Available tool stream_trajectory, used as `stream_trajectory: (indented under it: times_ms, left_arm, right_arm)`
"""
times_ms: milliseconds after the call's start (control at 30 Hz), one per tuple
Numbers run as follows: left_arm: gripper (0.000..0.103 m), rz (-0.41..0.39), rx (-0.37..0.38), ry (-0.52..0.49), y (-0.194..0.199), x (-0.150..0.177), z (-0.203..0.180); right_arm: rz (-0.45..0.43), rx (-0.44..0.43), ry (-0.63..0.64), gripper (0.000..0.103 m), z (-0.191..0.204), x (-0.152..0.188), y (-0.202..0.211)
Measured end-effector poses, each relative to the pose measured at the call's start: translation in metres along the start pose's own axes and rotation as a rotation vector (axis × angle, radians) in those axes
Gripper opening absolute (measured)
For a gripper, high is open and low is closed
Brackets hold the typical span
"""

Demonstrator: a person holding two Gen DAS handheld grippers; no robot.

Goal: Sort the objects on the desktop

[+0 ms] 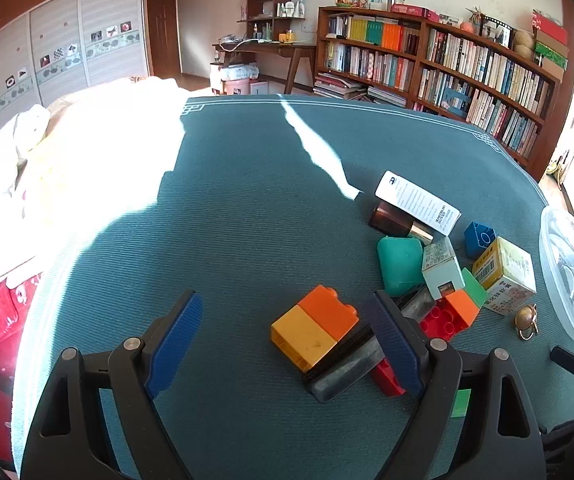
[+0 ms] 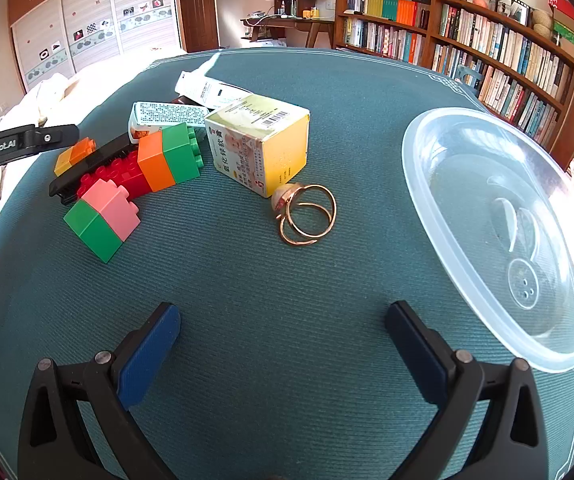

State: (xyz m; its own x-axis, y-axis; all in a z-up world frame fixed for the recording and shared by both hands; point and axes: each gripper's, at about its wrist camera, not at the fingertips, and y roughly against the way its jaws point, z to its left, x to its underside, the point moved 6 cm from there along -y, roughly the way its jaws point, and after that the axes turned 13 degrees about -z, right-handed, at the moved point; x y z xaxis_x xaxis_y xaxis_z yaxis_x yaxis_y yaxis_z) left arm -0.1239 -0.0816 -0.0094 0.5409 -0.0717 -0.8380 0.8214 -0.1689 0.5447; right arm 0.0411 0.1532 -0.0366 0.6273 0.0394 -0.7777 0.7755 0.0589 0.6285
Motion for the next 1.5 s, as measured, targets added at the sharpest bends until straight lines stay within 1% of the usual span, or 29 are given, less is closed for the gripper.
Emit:
stream_trajectory:
  times_ms: [100, 133, 200, 267, 333, 367, 400, 467, 600, 667, 700, 733, 800, 900, 967, 1033, 1133, 1167, 1233, 1400, 1500]
  left_arm:
    - [0.087, 0.009, -0.001, -0.017, -0.007, 0.002, -0.005]
    - [0.087, 0.011, -0.015, -0.022, -0.006, 0.007, -0.01]
    - [0.087, 0.02, -0.04, -0.036, -0.011, 0.012, -0.008]
    - [0.077, 0.029, -0.05, -0.029, -0.012, 0.018, 0.003]
    - [0.057, 0.053, -0.025, 0.015, -0.012, 0.027, 0.011]
    - [0.052, 0.066, -0.008, 0.047, -0.01, 0.032, 0.013]
    - [0.051, 0.059, 0.007, 0.075, -0.007, 0.033, 0.017]
    - [0.051, 0.049, 0.01, 0.092, -0.001, 0.035, 0.025]
    - [0.05, 0.013, -0.033, 0.076, 0.014, 0.036, 0.031]
    - [0.05, -0.012, -0.051, 0.073, 0.022, 0.03, 0.031]
    - [0.05, -0.027, -0.059, 0.071, 0.025, 0.028, 0.032]
    - [0.05, -0.04, -0.075, 0.07, 0.032, 0.023, 0.02]
    - [0.05, -0.063, -0.089, 0.07, 0.037, 0.018, 0.022]
    - [0.05, -0.072, -0.087, 0.084, 0.039, 0.017, 0.023]
    - [0.05, -0.065, -0.08, 0.086, 0.038, 0.02, 0.024]
    - [0.05, -0.057, -0.077, 0.083, 0.044, 0.022, 0.005]
    - [0.051, -0.06, -0.068, 0.072, 0.045, 0.023, -0.004]
    - [0.051, -0.062, -0.064, 0.069, 0.045, 0.022, -0.006]
    - [0.051, -0.066, -0.064, 0.06, 0.046, 0.023, -0.01]
    - [0.051, -0.059, -0.069, 0.035, 0.046, 0.029, -0.021]
    - [0.051, -0.063, -0.068, 0.023, 0.047, 0.029, -0.03]
  right_arm:
    - [0.0, 0.001, 0.0, 0.103, 0.0, 0.0, -0.001]
    - [0.0, 0.001, 0.0, 0.103, 0.001, 0.0, -0.001]
    - [0.0, 0.002, 0.001, 0.103, 0.001, 0.0, -0.001]
    - [0.0, 0.001, 0.001, 0.103, 0.0, 0.001, 0.001]
    - [0.0, 0.001, 0.001, 0.103, -0.001, 0.001, 0.0]
    - [0.0, 0.002, 0.002, 0.103, -0.001, 0.0, 0.0]
    - [0.0, 0.002, 0.002, 0.103, -0.001, 0.0, 0.0]
    - [0.0, 0.003, 0.003, 0.103, -0.002, 0.0, 0.0]
    - [-0.003, 0.002, 0.003, 0.103, -0.003, 0.0, 0.001]
    - [-0.005, 0.0, -0.001, 0.103, -0.004, 0.0, 0.001]
    - [-0.007, -0.012, -0.012, 0.103, -0.004, 0.0, 0.002]
    - [-0.009, -0.033, -0.027, 0.103, -0.002, 0.0, 0.003]
    - [-0.01, -0.1, -0.055, 0.103, 0.007, -0.003, 0.006]
    - [-0.013, -0.183, -0.048, 0.1, 0.03, -0.007, 0.006]
    - [-0.023, -0.205, -0.013, 0.096, 0.046, -0.013, 0.004]
    - [-0.022, -0.228, 0.009, 0.092, 0.06, -0.018, -0.002]
    - [0.0, -0.26, 0.01, 0.082, 0.074, -0.024, -0.016]
    - [0.008, -0.265, -0.001, 0.081, 0.076, -0.026, -0.022]
    - [0.001, -0.25, -0.004, 0.08, 0.077, -0.031, -0.029]
    - [-0.031, -0.199, 0.024, 0.072, 0.077, -0.034, -0.036]
    - [-0.057, -0.17, 0.053, 0.062, 0.077, -0.031, -0.034]
